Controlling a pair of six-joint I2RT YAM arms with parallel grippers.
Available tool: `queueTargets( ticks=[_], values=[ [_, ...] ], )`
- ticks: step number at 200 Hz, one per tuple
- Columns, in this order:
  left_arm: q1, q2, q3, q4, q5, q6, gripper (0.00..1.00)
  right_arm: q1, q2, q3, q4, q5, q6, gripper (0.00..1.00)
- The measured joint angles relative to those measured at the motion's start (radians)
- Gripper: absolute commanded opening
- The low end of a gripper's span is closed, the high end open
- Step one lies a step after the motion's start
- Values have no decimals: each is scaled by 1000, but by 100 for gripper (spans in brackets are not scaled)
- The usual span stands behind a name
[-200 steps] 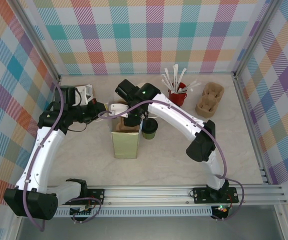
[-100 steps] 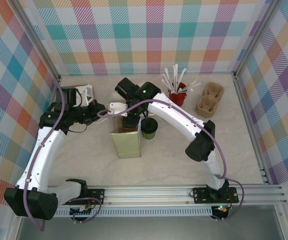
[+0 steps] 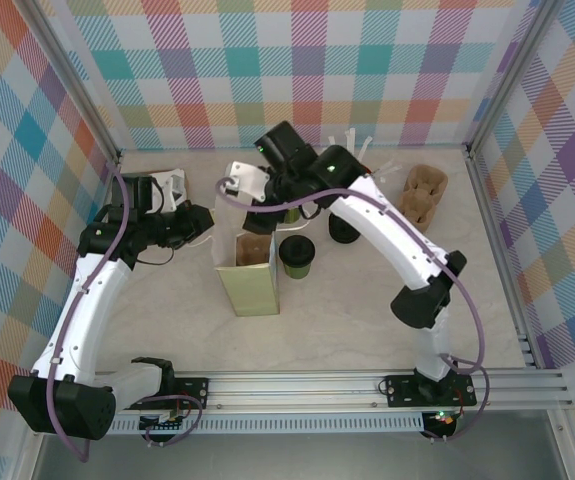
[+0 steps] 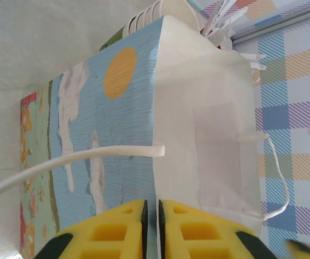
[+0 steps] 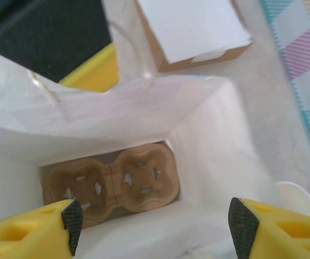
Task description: Pack the takeout coffee
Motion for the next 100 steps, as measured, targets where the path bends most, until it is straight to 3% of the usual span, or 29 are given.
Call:
queueTargets(
  ticks=[26, 63, 100],
  values=[
    [0, 4, 2, 12, -1, -2, 43, -59, -104, -63, 57, 2, 105, 100],
    [0, 24, 69, -14, 1, 15, 58, -176, -327, -340, 185, 18, 258, 100],
    [0, 66, 282, -92, -11, 97, 66, -315, -497, -627, 310, 41, 427, 100]
  ],
)
